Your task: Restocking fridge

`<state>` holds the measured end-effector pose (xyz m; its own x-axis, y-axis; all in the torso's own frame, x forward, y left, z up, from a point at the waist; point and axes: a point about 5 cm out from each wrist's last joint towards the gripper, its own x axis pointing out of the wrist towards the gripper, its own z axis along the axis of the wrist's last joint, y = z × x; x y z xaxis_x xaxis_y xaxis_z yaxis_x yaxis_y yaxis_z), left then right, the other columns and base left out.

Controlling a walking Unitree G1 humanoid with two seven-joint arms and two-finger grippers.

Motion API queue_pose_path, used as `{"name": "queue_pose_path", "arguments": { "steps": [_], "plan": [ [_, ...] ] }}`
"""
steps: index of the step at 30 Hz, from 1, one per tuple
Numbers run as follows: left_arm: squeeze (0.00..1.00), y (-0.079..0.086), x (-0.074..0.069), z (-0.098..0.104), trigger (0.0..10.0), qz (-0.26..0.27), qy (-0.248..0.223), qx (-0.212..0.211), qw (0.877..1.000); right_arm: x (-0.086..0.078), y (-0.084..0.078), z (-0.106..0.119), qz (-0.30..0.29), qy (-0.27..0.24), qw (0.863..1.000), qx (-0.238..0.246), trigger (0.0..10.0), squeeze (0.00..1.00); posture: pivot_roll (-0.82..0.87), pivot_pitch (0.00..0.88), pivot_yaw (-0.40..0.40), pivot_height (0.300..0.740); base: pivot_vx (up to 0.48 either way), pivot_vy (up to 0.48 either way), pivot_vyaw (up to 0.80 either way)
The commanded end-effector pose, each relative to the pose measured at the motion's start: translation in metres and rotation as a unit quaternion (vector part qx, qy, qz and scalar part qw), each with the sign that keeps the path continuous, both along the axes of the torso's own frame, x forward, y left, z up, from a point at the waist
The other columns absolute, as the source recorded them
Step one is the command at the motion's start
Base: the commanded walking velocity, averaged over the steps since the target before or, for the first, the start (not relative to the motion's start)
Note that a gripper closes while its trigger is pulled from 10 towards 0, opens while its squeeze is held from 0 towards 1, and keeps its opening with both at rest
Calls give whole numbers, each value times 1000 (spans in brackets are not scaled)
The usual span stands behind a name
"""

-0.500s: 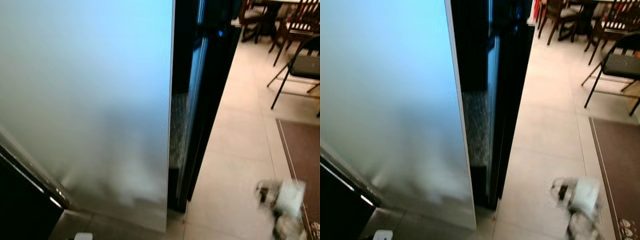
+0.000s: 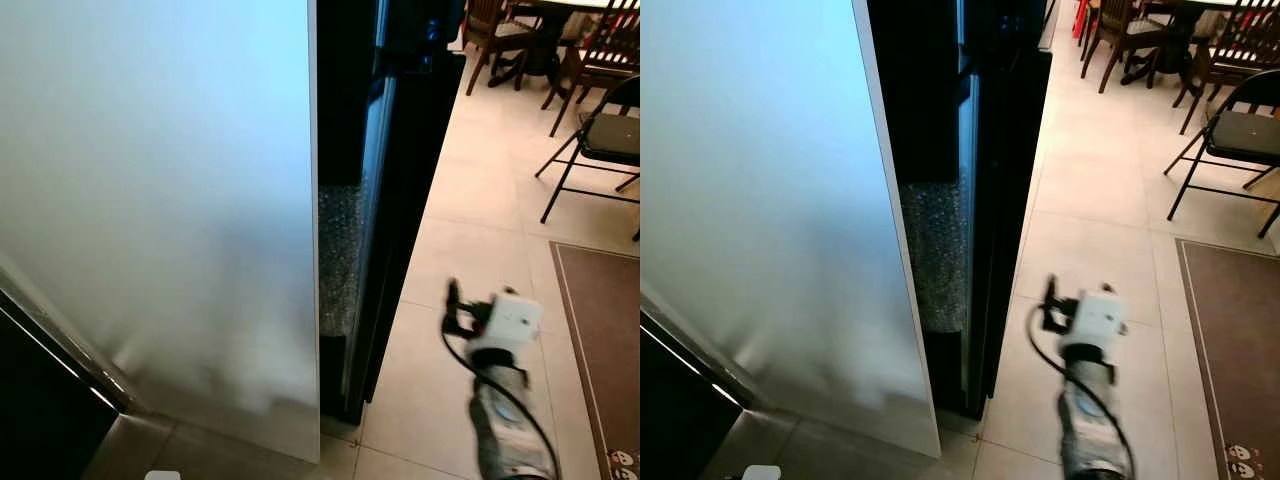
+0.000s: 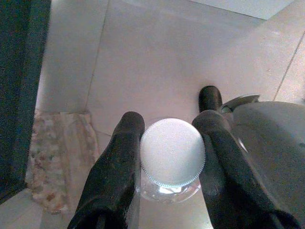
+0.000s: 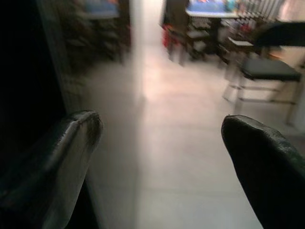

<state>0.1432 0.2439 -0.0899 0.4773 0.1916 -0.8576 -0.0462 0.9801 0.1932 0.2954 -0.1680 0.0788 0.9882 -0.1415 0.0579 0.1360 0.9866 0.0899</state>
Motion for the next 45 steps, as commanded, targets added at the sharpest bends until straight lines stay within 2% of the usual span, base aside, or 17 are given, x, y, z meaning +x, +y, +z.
{"name": "queue_pose_path", "arguments": {
  "steps": [1, 2, 3, 4, 5, 7, 14, 17, 19, 26, 32, 33, 39, 45],
  "plan": [
    [0, 1, -6, -2, 10000, -2, 14, 1, 1000, -1, 19, 0, 26, 11, 1000, 12, 10000, 0, 9, 0, -1, 740, 0, 0, 0],
    [0, 1, -6, -2, 10000, -2, 14, 1, 1000, -1, 19, 0, 26, 11, 1000, 12, 10000, 0, 9, 0, -1, 740, 0, 0, 0],
    [0, 0, -6, -2, 10000, -2, 15, 1, 1000, 2, 31, 1, 40, 14, 999, 18, 10000, 0, 9, 0, 0, 740, 0, 0, 0],
    [0, 0, -6, -2, 10000, -2, 15, 1, 1000, 2, 31, 1, 40, 14, 999, 18, 10000, 0, 9, 0, 0, 740, 0, 0, 0],
    [0, -1, -7, -3, 10000, -2, 16, 0, 1000, 4, 42, 0, 55, 25, 998, 28, 10000, 0, 12, 0, -4, 740, 0, 0, 0],
    [0, -3, -10, -4, 10000, 1, 17, -3, 1000, 4, 50, 1, 62, 44, 997, 33, 10000, 0, 21, 0, -8, 740, 0, 0, 0],
    [0, 1, -19, -6, 10000, 7, 22, -3, 1000, 13, 53, 8, 70, 53, 996, 33, 10000, 0, 20, 0, -7, 740, 0, 0, 0],
    [0, 3, -21, -6, 10000, 7, 22, -2, 1000, 19, 60, 10, 122, 62, 990, 28, 10000, 0, 19, 0, -5, 740, 0, 0, 0],
    [0, 4, -21, -6, 10000, 7, 22, -2, 1000, 19, 62, 9, 133, 67, 988, 24, 10000, 0, 19, 0, -5, 740, 0, 0, 0],
    [0, -1, -23, -8, 10000, 4, 22, -6, 1000, 25, 62, 10, 136, 77, 988, 14, 10000, 0, 16, 0, -3, 740, 0, 0, 0],
    [0, -18, -19, -11, 10000, -3, 21, -13, 1000, 31, 64, 16, 140, 71, 987, 15, 10000, 0, 10, 0, 2, 740, 0, 0, 0],
    [0, -21, -14, -10, 10000, -4, 17, -14, 1000, 33, 65, 18, 150, 68, 986, 18, 10000, 0, 13, 0, 1, 740, 0, 0, 0],
    [0, -27, -1, -7, 10000, -9, 9, -16, 1000, 34, 74, 19, 188, 64, 980, 7, 10000, 0, 15, 0, -1, 740, 0, 0, 0],
    [0, -32, 7, -5, 10000, -11, 1, -17, 1000, 38, 67, 25, 175, 53, 983, -1, 10000, 0, 13, 0, -1, 740, 0, 0, 0]
  ]
}}
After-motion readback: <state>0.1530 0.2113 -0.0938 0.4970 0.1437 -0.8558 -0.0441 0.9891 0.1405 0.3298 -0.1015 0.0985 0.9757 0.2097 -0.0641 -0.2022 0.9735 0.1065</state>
